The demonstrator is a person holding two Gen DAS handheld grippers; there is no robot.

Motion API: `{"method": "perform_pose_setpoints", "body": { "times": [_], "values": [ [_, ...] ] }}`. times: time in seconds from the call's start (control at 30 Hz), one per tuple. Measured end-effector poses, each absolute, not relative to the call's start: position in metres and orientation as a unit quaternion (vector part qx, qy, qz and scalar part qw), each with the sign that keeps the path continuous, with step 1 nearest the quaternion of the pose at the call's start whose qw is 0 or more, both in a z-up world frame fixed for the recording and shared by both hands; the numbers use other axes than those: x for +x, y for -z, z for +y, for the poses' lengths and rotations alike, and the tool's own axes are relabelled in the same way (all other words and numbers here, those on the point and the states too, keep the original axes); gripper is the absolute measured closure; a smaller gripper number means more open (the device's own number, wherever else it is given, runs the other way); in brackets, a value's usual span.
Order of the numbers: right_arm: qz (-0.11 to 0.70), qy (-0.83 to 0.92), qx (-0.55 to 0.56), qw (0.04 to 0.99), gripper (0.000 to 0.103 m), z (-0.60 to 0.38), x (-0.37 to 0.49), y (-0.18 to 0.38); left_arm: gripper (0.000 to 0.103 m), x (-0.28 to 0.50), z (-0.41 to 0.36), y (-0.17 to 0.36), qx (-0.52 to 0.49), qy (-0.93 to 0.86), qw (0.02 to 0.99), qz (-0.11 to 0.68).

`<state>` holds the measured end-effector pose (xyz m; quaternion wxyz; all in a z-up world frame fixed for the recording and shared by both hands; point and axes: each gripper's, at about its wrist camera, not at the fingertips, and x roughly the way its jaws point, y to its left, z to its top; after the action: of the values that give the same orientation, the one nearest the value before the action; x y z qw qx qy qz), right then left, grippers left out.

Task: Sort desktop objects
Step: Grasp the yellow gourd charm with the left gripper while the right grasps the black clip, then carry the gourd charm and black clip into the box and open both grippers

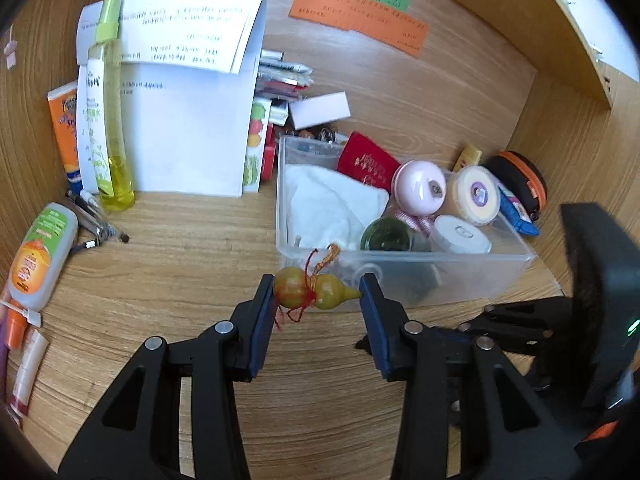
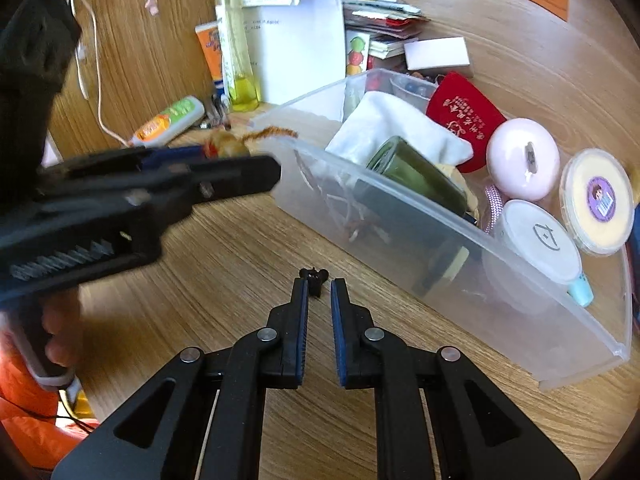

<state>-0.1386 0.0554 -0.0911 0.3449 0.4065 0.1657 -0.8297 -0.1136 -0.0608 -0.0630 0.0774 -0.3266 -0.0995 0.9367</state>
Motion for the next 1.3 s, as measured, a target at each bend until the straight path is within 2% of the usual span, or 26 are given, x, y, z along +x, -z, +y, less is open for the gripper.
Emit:
{"method": "perform_pose_setpoints", "body": {
  "times": [0.57,1.3],
  "values": [
    [0.179,0.821,0.411,0.354,0.094,0.034,-0.151,0.104,0.062,-0.120,-0.064,0.049,-0.311,-0.942,0.085,-0.098],
    [0.128,0.876,0.327,0.331,0.095,0.099,-0.141,0.036,0.061,-0.137,-0.056,0.032,-0.301,-0.942,0.108,-0.102]
  ]
}}
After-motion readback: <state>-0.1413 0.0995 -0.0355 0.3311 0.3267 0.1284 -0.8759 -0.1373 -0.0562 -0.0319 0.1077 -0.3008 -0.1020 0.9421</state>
